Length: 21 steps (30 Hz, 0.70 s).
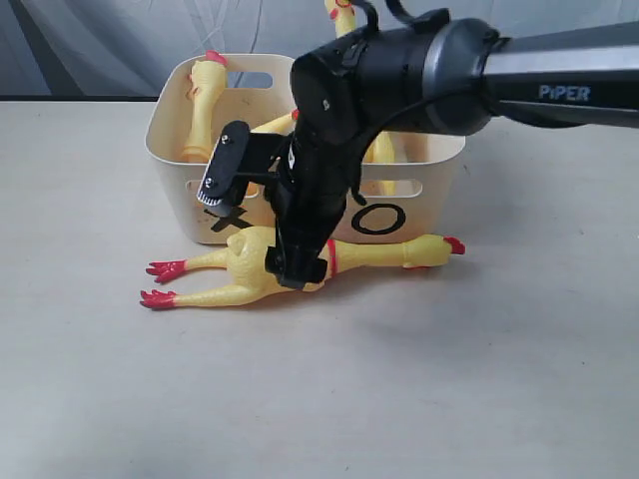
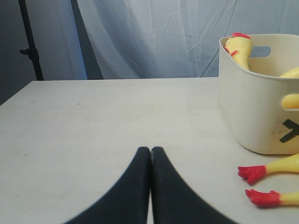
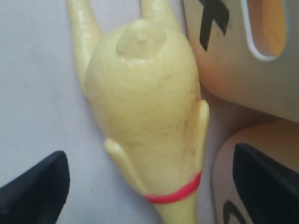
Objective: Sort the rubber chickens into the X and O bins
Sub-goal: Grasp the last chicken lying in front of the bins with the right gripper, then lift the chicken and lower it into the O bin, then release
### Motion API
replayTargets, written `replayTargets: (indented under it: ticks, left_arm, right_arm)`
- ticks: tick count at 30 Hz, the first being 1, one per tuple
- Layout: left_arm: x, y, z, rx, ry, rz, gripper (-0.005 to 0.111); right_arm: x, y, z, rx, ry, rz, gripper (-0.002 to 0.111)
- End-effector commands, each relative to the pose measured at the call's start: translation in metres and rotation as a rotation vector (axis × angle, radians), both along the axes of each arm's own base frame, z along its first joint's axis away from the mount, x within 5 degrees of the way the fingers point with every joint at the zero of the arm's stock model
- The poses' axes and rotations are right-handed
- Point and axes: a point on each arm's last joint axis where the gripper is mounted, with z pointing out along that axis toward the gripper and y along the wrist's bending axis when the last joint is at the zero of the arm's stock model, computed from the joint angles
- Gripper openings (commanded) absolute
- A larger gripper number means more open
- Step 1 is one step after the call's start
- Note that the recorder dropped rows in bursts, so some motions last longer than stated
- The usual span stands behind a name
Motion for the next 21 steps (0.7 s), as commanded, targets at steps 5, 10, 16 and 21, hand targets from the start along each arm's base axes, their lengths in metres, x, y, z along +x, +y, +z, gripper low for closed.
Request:
replayTargets:
  ticks: [5, 10, 16, 21]
  left_arm:
    - [0.0, 0.0, 0.001, -0.003, -0.011, -0.003, 0.0]
    - [0.0, 0.0, 0.001, -0.003, -0.011, -0.003, 0.0]
    - [0.0, 0.0, 0.001, -0.003, -0.011, -0.003, 0.0]
    - [0.0, 0.0, 0.001, -0.003, -0.011, -0.003, 0.0]
  right_arm:
    - [0.018, 0.018, -0.045, 0.101, -0.068, -0.02, 0.088]
    - [0.012, 0.017, -0.072, 0.049, 0.061, -0.056, 0.037]
    - [-0.035, 0.013, -0.016, -0.078, 0.238, 0.018, -0.001]
    - [-0.069, 0.006, 0.148, 0.464, -0.174, 0.066, -0.001]
